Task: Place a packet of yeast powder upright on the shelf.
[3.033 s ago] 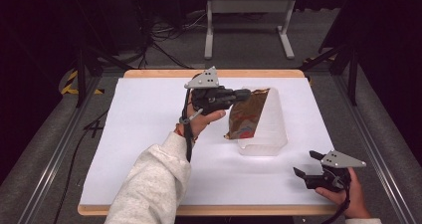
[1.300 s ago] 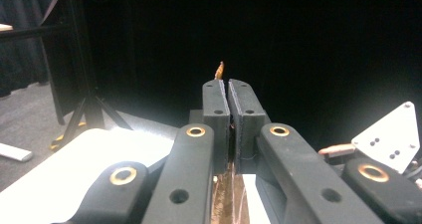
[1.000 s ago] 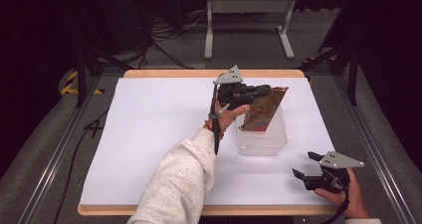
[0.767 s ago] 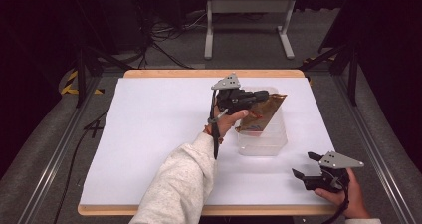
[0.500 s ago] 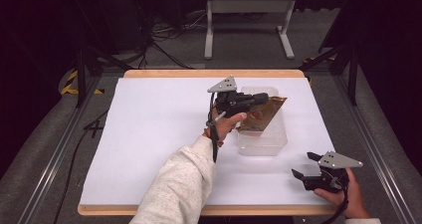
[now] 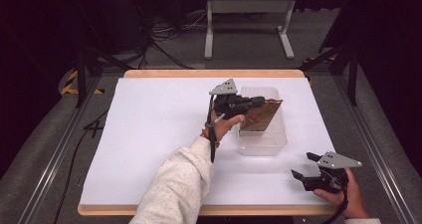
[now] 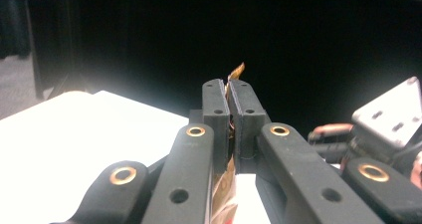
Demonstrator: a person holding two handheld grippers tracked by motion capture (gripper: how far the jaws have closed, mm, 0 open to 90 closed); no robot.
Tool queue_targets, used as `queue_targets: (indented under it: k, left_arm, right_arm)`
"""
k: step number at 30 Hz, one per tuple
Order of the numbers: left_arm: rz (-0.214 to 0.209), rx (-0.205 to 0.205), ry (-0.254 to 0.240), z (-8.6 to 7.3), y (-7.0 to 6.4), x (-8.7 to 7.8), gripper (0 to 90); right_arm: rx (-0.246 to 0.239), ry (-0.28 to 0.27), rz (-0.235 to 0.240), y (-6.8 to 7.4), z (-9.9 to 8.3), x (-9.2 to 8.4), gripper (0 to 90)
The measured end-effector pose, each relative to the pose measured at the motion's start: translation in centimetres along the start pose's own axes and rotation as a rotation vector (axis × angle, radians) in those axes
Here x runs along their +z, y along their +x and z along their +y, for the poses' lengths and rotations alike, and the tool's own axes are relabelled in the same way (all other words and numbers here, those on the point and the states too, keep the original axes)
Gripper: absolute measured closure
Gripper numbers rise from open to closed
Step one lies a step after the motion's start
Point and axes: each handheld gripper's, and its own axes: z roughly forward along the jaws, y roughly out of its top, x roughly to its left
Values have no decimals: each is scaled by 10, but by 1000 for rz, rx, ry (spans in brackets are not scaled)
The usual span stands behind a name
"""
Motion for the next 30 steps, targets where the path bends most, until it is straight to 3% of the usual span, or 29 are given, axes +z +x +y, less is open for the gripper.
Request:
queue_targets:
  k: [7, 16, 21, 27, 30]
  left_arm:
    - [28, 4, 7, -6, 4, -16, 872]
    - [67, 66, 54, -2, -2, -20, 870]
    - [68, 49, 64, -1, -2, -21, 868]
    - [88, 88, 111, 4, -1, -24, 864]
    - [87, 84, 116, 5, 0, -24, 861]
  right_arm:
    - [3, 5, -5, -1, 0, 0, 180]
    - [0, 4, -6, 0, 0, 0, 180]
    - [3, 1, -8, 0, 0, 0, 180]
    - [-15, -14, -9, 0, 4, 1, 181]
    - [-11, -14, -4, 0, 2, 1, 182]
